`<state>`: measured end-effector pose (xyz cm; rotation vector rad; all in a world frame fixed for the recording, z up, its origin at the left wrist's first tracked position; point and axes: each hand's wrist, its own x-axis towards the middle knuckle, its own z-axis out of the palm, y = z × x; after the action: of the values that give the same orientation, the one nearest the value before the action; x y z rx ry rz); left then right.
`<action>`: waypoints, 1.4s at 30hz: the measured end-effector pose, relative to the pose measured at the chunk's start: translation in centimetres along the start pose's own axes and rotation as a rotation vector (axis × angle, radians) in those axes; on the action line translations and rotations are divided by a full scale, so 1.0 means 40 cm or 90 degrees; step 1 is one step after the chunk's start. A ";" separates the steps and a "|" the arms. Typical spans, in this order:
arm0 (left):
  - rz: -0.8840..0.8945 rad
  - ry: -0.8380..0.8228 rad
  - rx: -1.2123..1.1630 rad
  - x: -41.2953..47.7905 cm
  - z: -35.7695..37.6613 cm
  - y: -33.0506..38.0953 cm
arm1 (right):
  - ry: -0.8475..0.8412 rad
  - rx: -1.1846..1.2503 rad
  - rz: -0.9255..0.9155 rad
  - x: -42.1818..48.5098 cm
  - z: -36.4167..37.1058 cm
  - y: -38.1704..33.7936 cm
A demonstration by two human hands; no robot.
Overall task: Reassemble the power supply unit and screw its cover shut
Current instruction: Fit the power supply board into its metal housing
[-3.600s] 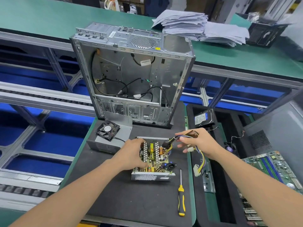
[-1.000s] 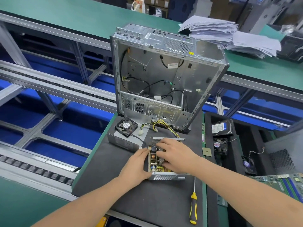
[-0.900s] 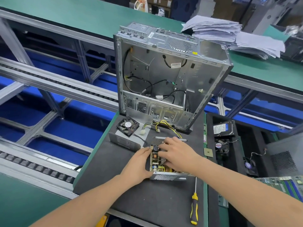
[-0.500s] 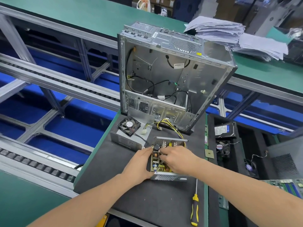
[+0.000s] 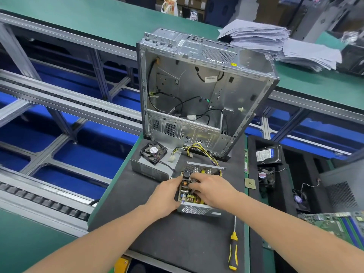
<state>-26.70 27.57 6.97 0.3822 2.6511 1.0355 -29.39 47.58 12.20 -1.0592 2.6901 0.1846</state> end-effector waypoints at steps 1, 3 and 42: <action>-0.001 -0.005 -0.005 0.001 -0.002 0.000 | 0.003 0.003 0.002 0.000 -0.001 0.000; -0.003 -0.006 -0.014 0.001 -0.005 0.001 | 0.009 0.020 0.008 -0.002 -0.002 0.001; 0.171 -0.094 0.391 0.149 -0.028 0.136 | -0.077 1.032 0.265 -0.199 0.062 0.153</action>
<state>-31.83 32.75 10.63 0.9155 2.7745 0.2029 -27.50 57.74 12.13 0.0472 1.8436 -1.4763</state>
